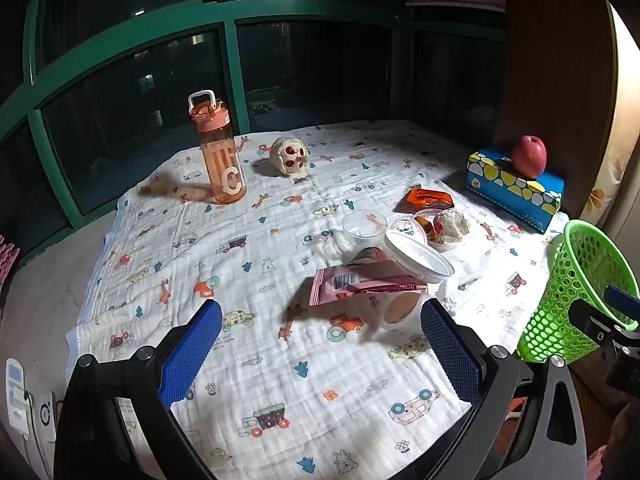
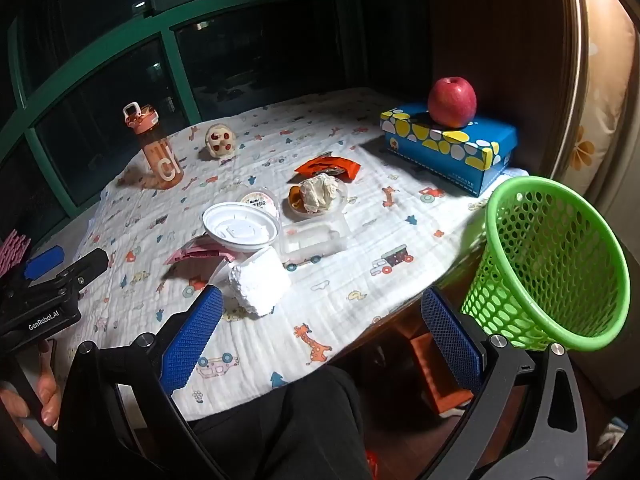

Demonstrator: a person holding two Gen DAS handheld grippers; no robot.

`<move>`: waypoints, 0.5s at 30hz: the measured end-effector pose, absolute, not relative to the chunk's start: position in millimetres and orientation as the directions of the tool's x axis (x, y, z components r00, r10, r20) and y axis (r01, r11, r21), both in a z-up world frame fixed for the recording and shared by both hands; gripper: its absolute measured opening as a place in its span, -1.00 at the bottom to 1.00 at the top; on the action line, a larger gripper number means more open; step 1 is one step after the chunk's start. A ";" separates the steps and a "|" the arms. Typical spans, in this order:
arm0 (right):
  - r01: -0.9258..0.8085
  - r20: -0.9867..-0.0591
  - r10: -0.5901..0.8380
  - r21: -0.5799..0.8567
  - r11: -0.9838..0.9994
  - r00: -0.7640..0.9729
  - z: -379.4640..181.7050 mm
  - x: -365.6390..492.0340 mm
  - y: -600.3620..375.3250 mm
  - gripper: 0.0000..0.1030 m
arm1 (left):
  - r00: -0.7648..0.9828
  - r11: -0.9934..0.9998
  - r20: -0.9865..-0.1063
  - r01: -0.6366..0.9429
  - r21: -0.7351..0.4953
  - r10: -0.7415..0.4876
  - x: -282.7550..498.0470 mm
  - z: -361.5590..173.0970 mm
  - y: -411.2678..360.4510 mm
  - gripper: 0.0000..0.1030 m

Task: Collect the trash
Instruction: 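Move the right tool toward the white plastic lid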

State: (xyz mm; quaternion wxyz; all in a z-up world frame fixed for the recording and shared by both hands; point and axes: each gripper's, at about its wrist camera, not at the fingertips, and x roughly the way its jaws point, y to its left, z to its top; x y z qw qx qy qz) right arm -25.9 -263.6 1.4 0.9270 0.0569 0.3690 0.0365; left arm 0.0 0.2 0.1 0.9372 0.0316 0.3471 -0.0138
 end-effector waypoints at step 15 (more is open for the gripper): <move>-0.025 -0.680 0.110 0.133 0.991 0.725 1.8 -24.9 -264.8 0.91 | 0.759 0.998 -0.651 0.051 0.047 -0.008 -0.4 0.5 0.8 0.87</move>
